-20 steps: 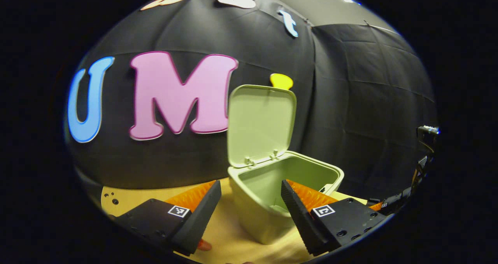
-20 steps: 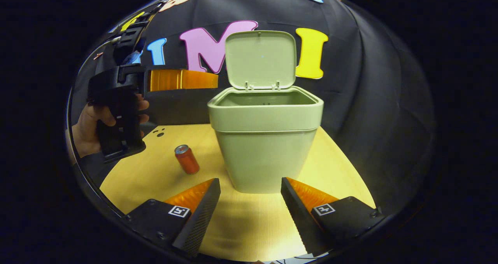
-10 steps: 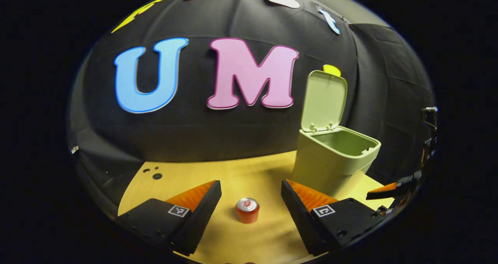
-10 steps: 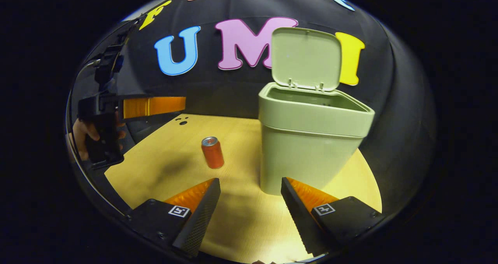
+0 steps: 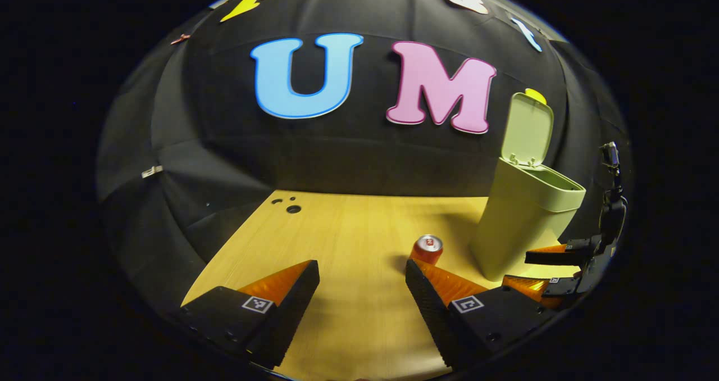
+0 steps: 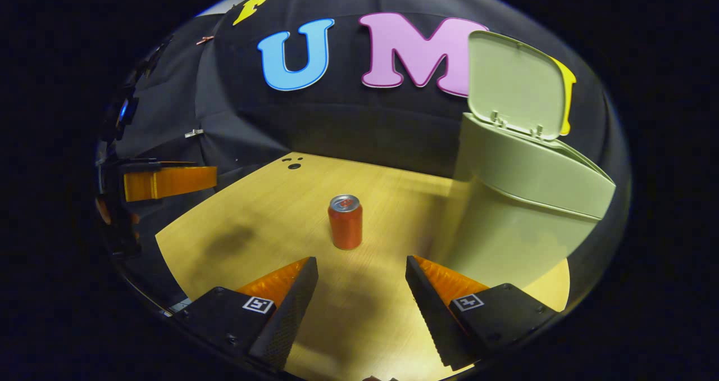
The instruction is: Press the lid of the desktop garbage bin to open it, pick up the crumpled paper on the desktop and throw it into the bin, then pick up the pop can on the desktop and drop it into the bin, and finally close the garbage bin lid.
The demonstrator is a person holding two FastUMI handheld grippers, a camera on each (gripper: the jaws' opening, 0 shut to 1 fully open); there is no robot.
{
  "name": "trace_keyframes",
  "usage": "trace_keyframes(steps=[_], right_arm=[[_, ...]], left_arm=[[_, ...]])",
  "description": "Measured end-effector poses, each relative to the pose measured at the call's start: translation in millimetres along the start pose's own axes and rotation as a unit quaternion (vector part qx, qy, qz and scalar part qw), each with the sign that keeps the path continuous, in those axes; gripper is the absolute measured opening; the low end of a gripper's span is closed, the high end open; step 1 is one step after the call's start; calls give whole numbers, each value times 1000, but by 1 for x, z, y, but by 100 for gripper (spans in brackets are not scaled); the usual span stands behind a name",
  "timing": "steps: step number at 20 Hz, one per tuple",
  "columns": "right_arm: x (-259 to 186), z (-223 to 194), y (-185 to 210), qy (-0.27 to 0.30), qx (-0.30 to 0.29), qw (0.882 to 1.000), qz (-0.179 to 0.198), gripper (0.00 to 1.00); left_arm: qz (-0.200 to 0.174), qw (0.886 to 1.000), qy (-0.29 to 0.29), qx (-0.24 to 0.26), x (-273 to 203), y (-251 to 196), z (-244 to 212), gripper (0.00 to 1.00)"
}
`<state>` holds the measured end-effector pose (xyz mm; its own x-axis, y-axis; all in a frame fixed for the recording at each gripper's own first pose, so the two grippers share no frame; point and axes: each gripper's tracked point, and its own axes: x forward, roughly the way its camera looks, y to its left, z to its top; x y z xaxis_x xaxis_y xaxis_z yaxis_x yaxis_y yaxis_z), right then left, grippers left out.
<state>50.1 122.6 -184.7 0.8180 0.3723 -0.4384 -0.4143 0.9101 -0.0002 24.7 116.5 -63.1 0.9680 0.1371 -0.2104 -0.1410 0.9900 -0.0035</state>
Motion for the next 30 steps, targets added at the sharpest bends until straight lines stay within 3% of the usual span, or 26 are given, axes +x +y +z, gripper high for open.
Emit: trace_keyframes(steps=[8, 9, 14, 23, 30], right_arm=[[79, -10, 25, 23, -6, 999, 22, 99], [89, -12, 27, 26, -3, 999, 21, 95], [133, -19, 24, 37, 4, 999, 9, 99], [187, -21, 11, 41, -3, 999, -20, 99], [206, -10, 8, 31, -7, 999, -14, 99]], left_arm=[[81, 995, 32, -39, -31, 64, -42, 99], [91, 994, 37, -45, -35, 69, -48, 99], [127, 988, 54, -64, -41, 88, -65, 99], [132, 986, 66, -83, -30, 85, -74, 99], [122, 987, 65, -77, -19, 76, -69, 99]])
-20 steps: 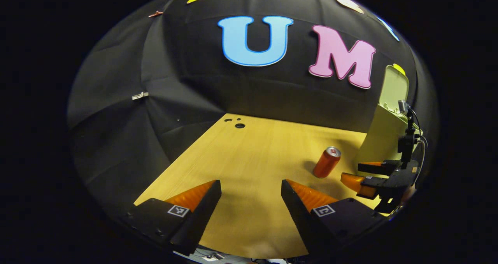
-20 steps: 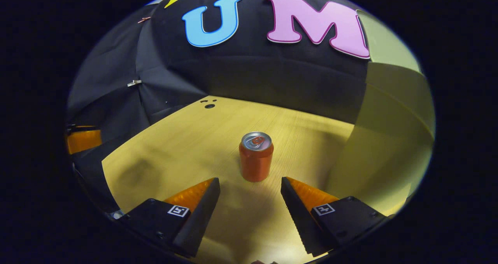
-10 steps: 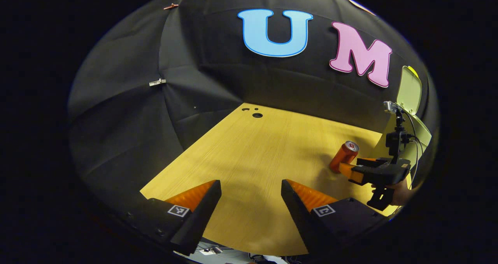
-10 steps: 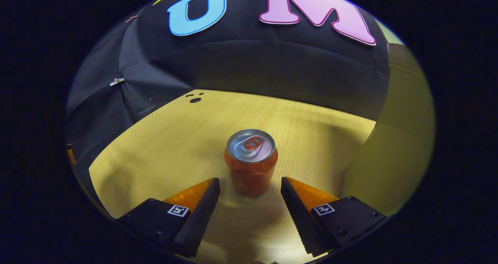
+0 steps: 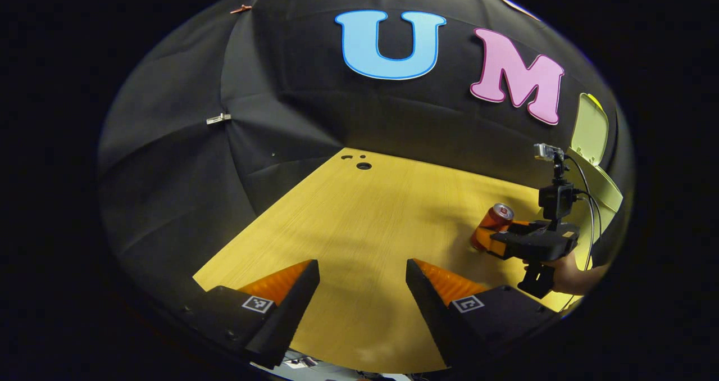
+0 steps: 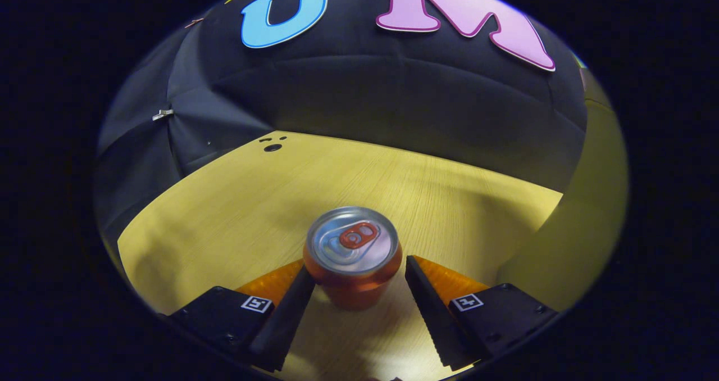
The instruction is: Press the lid of the desktop garbage bin to open it, pick up the crumpled paper on the desktop and throw it into the bin, then pick up the pop can on the desktop and drop it into the bin, and finally close the garbage bin lid.
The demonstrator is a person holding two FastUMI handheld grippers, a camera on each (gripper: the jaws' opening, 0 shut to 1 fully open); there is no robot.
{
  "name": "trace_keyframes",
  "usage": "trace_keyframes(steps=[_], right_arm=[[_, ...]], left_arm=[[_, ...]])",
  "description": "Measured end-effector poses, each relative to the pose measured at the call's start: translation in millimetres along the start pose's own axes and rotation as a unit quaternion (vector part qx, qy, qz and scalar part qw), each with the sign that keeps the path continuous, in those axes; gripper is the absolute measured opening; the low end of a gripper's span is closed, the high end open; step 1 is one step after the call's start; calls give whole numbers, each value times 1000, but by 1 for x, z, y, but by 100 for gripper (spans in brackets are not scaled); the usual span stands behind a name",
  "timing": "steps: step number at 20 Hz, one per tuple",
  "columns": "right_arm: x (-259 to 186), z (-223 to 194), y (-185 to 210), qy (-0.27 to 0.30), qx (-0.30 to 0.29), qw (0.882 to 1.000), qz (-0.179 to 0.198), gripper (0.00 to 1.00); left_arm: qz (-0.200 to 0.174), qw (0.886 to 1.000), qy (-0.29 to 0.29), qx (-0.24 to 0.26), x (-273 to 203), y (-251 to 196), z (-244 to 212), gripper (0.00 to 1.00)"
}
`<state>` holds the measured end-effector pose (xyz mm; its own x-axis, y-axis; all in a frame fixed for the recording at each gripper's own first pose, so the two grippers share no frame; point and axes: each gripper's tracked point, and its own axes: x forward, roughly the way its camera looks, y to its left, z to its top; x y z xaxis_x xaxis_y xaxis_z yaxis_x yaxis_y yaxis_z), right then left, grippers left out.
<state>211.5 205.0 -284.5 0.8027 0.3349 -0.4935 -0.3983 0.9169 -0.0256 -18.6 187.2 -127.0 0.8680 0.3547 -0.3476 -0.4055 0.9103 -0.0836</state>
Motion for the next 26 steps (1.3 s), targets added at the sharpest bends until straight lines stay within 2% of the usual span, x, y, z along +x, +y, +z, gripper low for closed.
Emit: trace_keyframes(steps=[5, 6, 9, 13, 14, 15, 18, 19, 20, 25, 26], right_arm=[[1, 3, 11, -2, -4, 1000, 13, 97], [4, 3, 12, 0, -4, 1000, 16, 84], [-2, 6, 16, -2, -6, 1000, 20, 83], [-21, 31, 16, -21, -24, 999, 22, 83], [-28, 40, 16, -27, -27, 999, 24, 79], [-35, 48, 16, -34, -30, 999, 23, 83], [-59, 74, 15, -55, -44, 997, 25, 83], [-67, 84, 14, -61, -47, 997, 25, 79], [-76, 94, 13, -69, -48, 996, 26, 83], [-124, 149, 6, -117, -52, 992, 23, 83], [-133, 158, 5, -123, -49, 991, 24, 87]], left_arm=[[-9, 1000, 8, -7, 1, -9, -4, 99], [-10, 1000, 8, -5, 1, -10, -3, 99], [-11, 1000, 6, 3, -1, -9, -1, 99], [-19, 1000, -1, 3, -4, -11, 4, 99], [-22, 1000, -2, 3, -4, -11, 4, 99], [-24, 1000, -4, 3, -5, -12, 4, 99], [-31, 999, -7, 8, -9, -13, 3, 99], [-33, 999, -7, 11, -11, -13, 2, 99], [-35, 999, -7, 13, -13, -13, 1, 99], [-47, 999, -9, 20, -20, -8, -6, 99], [-49, 999, -9, 19, -20, -8, -6, 99]])
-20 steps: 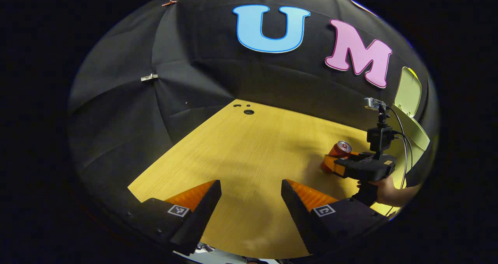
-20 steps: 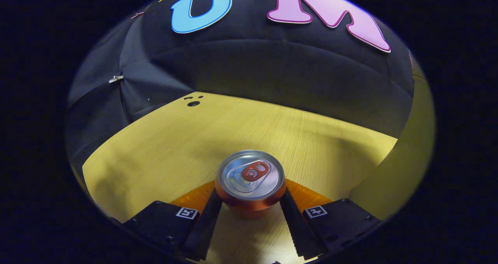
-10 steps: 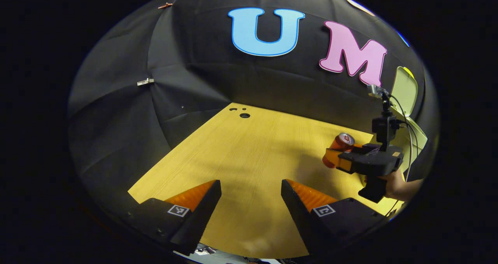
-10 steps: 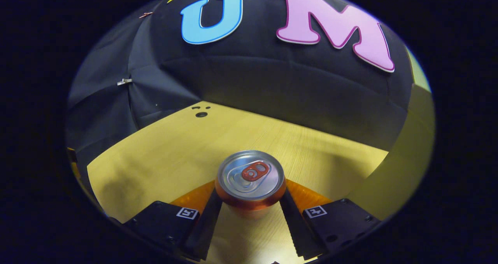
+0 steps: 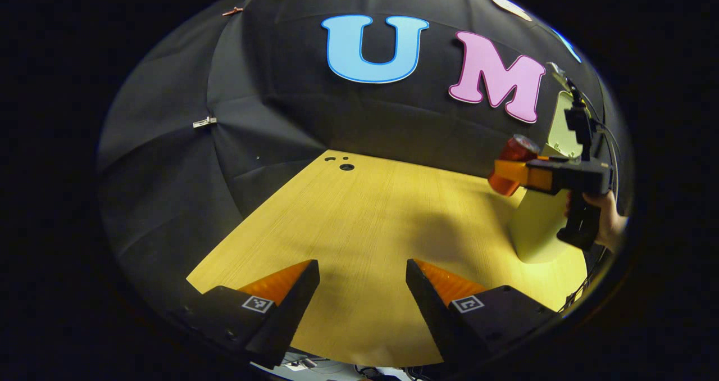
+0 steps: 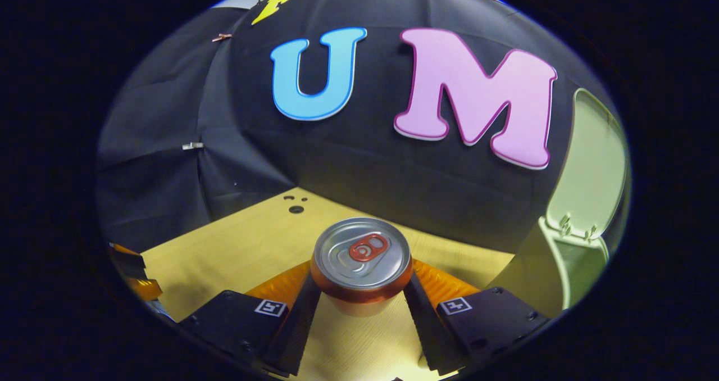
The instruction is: Press the lid of the desktop garbage bin to open it, pick up the crumpled paper on the desktop and throw it into the bin, then pick up the pop can on the desktop and drop it into the bin, and finally close the garbage bin lid.
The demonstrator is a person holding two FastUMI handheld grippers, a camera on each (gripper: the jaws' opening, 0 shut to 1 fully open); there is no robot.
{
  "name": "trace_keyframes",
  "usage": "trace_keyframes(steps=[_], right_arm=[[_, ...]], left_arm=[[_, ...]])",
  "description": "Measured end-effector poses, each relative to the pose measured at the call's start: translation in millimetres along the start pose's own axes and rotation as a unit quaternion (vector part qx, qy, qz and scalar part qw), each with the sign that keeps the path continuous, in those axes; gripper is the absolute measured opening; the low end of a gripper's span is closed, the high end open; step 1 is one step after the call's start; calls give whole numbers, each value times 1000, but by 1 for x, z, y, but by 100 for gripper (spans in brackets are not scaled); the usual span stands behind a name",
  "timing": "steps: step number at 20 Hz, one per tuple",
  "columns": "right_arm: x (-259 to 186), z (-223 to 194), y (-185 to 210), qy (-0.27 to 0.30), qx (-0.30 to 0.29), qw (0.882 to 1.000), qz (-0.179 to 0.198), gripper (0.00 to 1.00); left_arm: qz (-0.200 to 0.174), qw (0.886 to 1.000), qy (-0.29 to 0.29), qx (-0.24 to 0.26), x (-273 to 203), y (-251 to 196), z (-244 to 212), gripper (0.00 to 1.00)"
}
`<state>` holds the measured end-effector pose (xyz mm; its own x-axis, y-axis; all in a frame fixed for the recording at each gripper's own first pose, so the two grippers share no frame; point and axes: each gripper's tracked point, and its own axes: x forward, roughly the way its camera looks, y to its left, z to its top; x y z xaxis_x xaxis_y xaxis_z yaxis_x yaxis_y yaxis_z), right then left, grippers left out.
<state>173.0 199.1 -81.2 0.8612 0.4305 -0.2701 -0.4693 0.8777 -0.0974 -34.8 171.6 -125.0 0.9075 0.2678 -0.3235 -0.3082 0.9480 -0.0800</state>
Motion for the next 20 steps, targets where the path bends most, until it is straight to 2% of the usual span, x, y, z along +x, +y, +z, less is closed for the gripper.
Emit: trace_keyframes(steps=[1, 6, 14, 20], right_arm=[[-7, 11, -2, -6, 4, 1000, -2, 83], [-41, 55, -31, -39, 28, 998, -30, 83], [-97, 80, -109, -61, 44, 991, -112, 83], [-132, 80, -162, -66, 42, 983, -168, 83]], left_arm=[[-2, 1000, 0, -1, -1, 0, -1, 99], [-13, 1000, -4, 3, -4, 0, -2, 96], [-25, 998, -24, 44, 3, 3, 7, 96], [-32, 997, -38, 59, 19, -16, 19, 96]])
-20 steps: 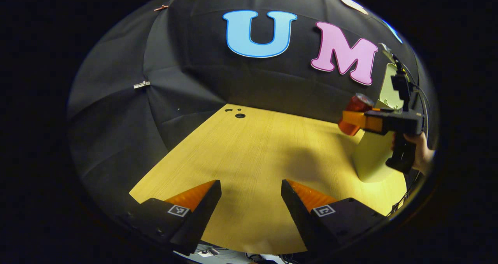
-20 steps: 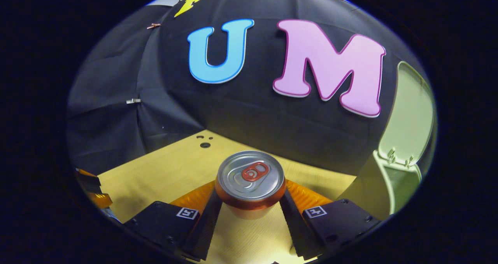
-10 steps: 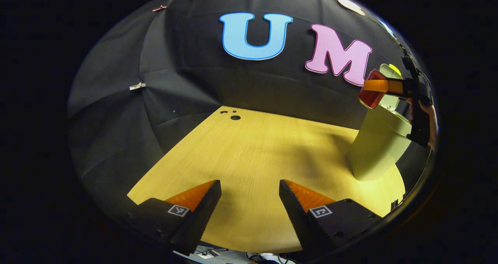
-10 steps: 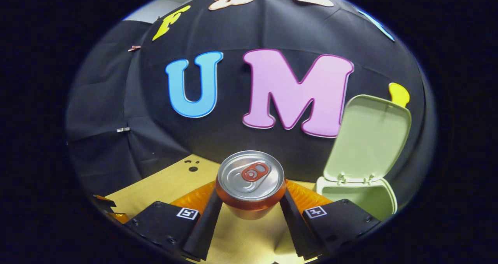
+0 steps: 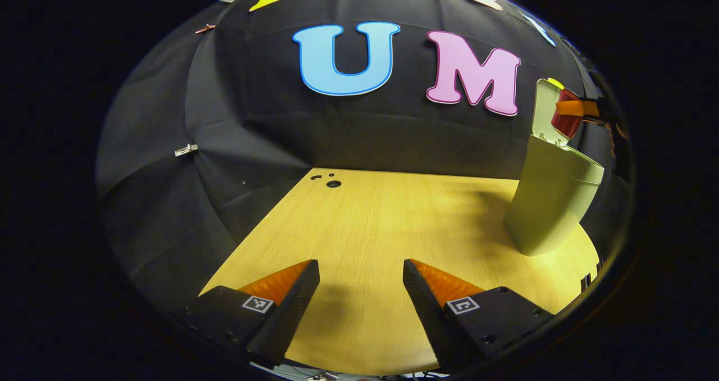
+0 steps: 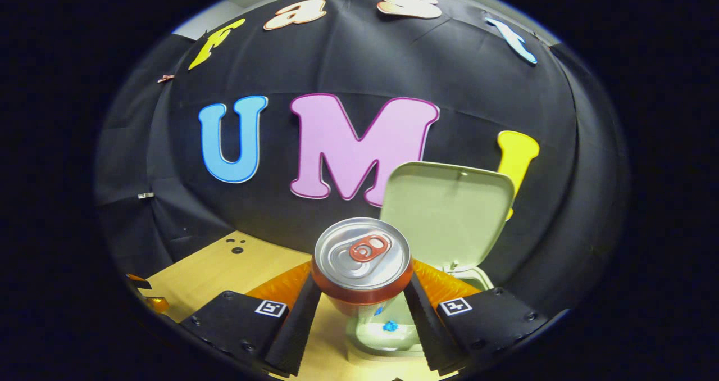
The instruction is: Press the lid of the desktop garbage bin to open it, pick up the crumpled paper on the desktop and throw it into the bin, then pick up the pop can on the desktop and drop it into the bin, and finally close the garbage bin lid.
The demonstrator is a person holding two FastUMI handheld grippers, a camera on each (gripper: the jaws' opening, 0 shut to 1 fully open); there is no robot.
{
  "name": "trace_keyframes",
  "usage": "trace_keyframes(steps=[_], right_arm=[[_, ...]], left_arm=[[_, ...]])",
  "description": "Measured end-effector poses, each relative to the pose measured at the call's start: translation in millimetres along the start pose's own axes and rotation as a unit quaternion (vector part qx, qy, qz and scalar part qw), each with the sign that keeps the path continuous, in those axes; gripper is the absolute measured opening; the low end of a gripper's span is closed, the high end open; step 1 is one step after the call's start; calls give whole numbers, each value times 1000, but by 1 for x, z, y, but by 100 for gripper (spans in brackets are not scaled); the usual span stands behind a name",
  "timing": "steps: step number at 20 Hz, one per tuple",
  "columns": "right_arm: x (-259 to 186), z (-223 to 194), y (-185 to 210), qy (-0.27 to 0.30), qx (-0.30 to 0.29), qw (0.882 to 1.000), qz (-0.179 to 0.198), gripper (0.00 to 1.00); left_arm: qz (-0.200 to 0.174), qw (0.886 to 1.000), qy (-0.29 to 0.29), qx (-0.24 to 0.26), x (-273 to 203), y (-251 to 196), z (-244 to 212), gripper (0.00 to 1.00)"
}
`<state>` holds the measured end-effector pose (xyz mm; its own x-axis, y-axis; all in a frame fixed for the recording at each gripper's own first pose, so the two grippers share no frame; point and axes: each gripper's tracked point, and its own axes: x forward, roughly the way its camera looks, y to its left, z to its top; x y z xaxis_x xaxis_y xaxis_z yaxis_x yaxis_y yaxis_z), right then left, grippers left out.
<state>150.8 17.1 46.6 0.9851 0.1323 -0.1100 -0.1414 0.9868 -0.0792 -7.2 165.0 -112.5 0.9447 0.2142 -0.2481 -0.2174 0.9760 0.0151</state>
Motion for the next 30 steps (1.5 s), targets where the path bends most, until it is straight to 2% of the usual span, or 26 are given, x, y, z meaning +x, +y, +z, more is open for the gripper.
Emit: trace_keyframes(steps=[4, 10, 13, 19, 23, 25, 27, 30], right_arm=[[-2, -8, -20, 9, -4, 1000, -17, 83], [9, -35, -41, 36, 3, 999, -36, 83], [18, -50, -47, 49, 9, 998, -41, 83], [36, -74, -50, 71, 4, 997, -25, 84], [51, -80, -50, 74, 17, 997, -7, 85], [54, -82, -50, 80, 26, 996, 3, 88], [54, -78, -52, 74, 38, 997, 9, 96], [47, -66, -62, 59, 37, 998, 1, 98]], left_arm=[[-17, 1000, 4, -14, 9, -22, 1, 96], [-33, 999, 11, 23, 13, -53, -5, 96], [-38, 999, 27, 11, 16, -63, -14, 96], [-33, 998, 51, -16, 29, -78, -17, 96], [-29, 998, 61, -16, 37, -97, -18, 96], [-27, 997, 64, -15, 39, -108, -15, 96], [-34, 997, 61, -16, 39, -120, -9, 96], [-47, 997, 55, -5, 39, -130, -2, 96]])
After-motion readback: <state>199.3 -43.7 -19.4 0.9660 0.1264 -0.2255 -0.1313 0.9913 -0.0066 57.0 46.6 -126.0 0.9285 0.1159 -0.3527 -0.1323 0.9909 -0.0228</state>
